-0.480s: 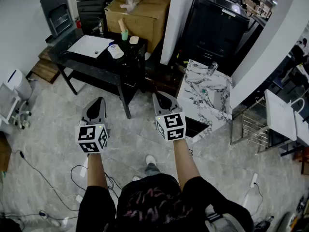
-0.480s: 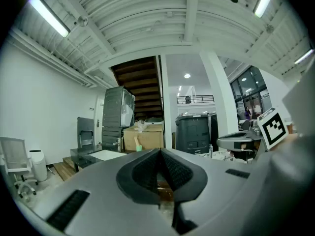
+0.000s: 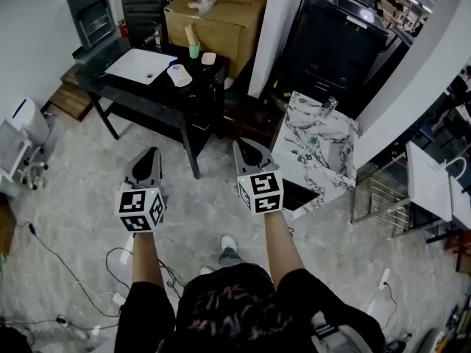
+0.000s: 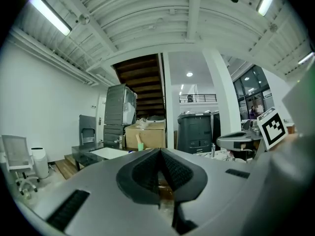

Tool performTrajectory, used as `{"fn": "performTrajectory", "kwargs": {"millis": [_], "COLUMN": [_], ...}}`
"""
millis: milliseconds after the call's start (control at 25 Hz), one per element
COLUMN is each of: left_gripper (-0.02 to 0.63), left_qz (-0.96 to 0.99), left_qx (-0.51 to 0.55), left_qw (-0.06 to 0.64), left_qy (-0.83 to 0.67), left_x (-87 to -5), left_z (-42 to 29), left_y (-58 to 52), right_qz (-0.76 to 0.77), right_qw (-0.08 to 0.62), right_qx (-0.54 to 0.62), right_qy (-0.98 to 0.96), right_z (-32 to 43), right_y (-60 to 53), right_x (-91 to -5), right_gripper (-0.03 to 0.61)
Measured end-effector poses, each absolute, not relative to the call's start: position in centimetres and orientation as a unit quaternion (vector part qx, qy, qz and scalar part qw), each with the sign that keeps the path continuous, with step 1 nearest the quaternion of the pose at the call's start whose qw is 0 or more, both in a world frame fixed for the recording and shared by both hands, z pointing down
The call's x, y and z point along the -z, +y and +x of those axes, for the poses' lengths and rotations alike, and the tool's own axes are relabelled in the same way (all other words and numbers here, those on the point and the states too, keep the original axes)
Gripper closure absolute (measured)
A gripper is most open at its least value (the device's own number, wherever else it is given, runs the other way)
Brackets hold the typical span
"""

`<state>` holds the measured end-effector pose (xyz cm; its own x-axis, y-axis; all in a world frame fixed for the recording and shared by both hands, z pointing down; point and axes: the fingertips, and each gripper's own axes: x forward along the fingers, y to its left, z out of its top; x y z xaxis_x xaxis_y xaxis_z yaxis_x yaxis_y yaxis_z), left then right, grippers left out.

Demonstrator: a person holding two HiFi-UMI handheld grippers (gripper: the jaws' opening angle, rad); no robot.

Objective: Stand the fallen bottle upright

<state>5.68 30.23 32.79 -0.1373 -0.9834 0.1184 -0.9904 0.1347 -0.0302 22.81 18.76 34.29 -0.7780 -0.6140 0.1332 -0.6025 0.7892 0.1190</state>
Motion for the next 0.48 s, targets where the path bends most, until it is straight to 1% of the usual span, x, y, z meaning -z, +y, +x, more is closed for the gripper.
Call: {"fn": "performTrajectory", "kwargs": {"millis": [240, 480], "left_gripper": [0.597, 0.597], "left_qz": [0.649, 0.642], "left_qx": [-0.056, -0.062], "left_qw": [0.046, 0.050], "left_qy": [-0.757, -0.762], "left_x": [-33.9, -34.4], "left_z": [4.7, 3.6], "left_y": [28.9, 25.7], "right_qz": [0.315, 0.312], "right_qw": [0.091, 0.091], "right_qx": [0.034, 0.026], "right_qy": [-0.944, -0.945], "right_z": [21.7, 20.5], "right_y": [17.3, 13.6], "right_x": [-35.4, -36.1], "right_gripper": [0.565, 0.565]}}
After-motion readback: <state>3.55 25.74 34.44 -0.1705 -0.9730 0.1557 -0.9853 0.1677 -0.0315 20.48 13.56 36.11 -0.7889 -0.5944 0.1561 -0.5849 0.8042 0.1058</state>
